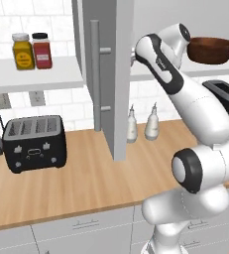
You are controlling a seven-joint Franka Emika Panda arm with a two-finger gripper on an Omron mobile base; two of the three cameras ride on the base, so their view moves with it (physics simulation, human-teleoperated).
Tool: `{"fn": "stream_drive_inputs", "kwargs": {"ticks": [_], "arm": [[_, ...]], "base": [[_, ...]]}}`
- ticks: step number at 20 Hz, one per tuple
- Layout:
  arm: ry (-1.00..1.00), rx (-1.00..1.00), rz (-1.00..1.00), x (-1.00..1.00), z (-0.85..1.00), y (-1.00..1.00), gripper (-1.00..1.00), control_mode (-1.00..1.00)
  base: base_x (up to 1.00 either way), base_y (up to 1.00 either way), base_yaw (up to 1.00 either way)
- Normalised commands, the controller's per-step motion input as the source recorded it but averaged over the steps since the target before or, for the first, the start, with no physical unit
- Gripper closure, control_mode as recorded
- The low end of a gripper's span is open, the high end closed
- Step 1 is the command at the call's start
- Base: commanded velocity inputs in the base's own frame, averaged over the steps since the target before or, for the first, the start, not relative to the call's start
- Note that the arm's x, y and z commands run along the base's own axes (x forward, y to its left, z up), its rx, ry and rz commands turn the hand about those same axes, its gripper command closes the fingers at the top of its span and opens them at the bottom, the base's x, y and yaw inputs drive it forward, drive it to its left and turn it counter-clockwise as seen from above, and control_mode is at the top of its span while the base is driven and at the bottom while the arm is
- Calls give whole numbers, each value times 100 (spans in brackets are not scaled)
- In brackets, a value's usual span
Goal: Gather all objects into one cabinet and sort the glasses and bowls to opposite sides.
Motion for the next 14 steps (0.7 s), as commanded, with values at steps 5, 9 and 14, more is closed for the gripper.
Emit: {"fn": "stream_drive_inputs", "kwargs": {"ticks": [5, 9, 14], "arm": [[0, -6, 0, 43, -18, 35, 100, -100], [0, -6, 0, 26, -24, 15, 100, -100], [0, -6, 0, 7, -35, 5, 100, -100]], "base": [[0, 0, 0], [0, 0, 0], [0, 0, 0]]}}
